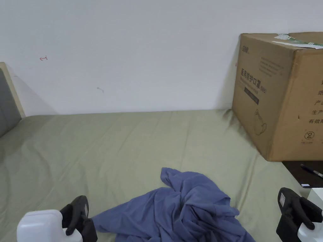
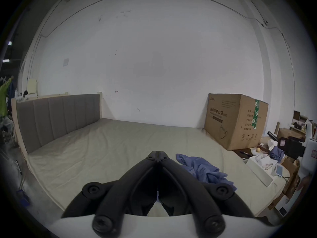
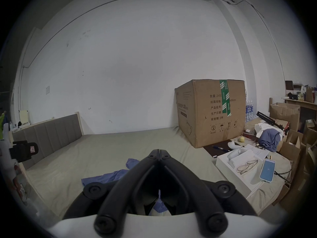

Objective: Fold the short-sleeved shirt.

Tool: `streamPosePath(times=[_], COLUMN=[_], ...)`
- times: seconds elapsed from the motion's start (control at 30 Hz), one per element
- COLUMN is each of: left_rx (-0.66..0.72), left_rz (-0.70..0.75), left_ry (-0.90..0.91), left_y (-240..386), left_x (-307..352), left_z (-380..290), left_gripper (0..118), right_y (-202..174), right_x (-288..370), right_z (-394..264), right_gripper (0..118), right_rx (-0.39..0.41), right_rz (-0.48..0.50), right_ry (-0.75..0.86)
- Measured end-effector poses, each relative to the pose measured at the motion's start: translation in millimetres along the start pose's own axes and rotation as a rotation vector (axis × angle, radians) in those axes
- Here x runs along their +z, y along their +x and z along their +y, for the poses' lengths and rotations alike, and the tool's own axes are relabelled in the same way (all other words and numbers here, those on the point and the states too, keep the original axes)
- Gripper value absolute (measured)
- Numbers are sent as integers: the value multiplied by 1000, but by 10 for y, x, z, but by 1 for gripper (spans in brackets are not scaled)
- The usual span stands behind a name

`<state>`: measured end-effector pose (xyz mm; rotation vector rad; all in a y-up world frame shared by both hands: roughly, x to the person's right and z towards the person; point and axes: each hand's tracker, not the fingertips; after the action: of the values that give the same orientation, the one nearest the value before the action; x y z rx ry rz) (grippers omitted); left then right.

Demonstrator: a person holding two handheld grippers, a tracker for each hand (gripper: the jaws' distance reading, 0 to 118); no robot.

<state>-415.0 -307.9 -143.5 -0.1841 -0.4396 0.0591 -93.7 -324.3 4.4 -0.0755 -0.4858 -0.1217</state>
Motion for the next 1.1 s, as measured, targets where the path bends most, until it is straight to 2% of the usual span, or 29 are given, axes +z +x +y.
streamPosePath(times=[0.1, 0.23, 0.33, 0.43, 0.47, 0.5, 0.53, 0.57, 0.6, 0.63, 0.67, 0.83, 0.87, 0.9, 0.93, 0.97, 1.0, 1.03, 1.07, 1.1], left_rx=[11, 139, 148, 135, 164, 203, 264, 298, 315, 304, 268, 116, 114, 110, 102, 98, 104, 123, 135, 132], left_rz=[-12, -74, -126, -9, 18, 22, -36, -50, -33, -17, 22, 33, 19, 17, 13, -3, -42, -115, -155, -168], left_ry=[-91, -549, -811, -939, -963, -975, -982, -1020, -1066, -1006, -998, -1081, -1077, -1070, -1052, -999, -945, -903, -897, -876], left_y=[-111, -457, -684, -833, -870, -934, -1006, -1050, -1058, -1078, -1070, -946, -899, -847, -774, -696, -637, -573, -527, -494], left_x=[-313, -1363, -2191, -2769, -2887, -2999, -3107, -3209, -3253, -3271, -3346, -3482, -3463, -3419, -3341, -3253, -3144, -3047, -2971, -2900], left_z=[284, 570, 282, -139, -288, -403, -518, -630, -727, -775, -829, -1105, -1143, -1161, -1144, -1102, -1060, -1018, -996, -973], left_gripper=[0, 0, 0, 0, 6, 28, 81, 114, 116, 111, 111, 108, 100, 82, 44, 44, 33, 14, 5, 5], right_y=[5, -24, -35, -49, -55, -59, -63, -65, -68, -69, -69, -100, -113, -129, -145, -153, -159, -162, -160, -159], right_x=[-10, -74, -140, -219, -248, -278, -316, -359, -400, -447, -490, -695, -734, -768, -802, -826, -861, -916, -984, -1093], right_z=[41, 69, 35, -38, -70, -101, -138, -183, -220, -259, -298, -484, -514, -528, -534, -536, -529, -511, -484, -438], right_gripper=[0, 0, 0, 0, 0, 0, 0, 0, 0, 0, 0, 0, 0, 0, 0, 0, 0, 0, 0, 0], right_rx=[-3, 20, 28, 41, 48, 55, 62, 69, 73, 74, 71, 52, 49, 48, 48, 49, 49, 45, 41, 34], right_rz=[9, 37, 66, 83, 86, 90, 95, 98, 99, 102, 107, 126, 130, 133, 135, 136, 141, 152, 161, 171], right_ry=[-6, -40, -65, -96, -107, -119, -133, -148, -162, -181, -197, -274, -286, -292, -297, -297, -293, -285, -282, -284])
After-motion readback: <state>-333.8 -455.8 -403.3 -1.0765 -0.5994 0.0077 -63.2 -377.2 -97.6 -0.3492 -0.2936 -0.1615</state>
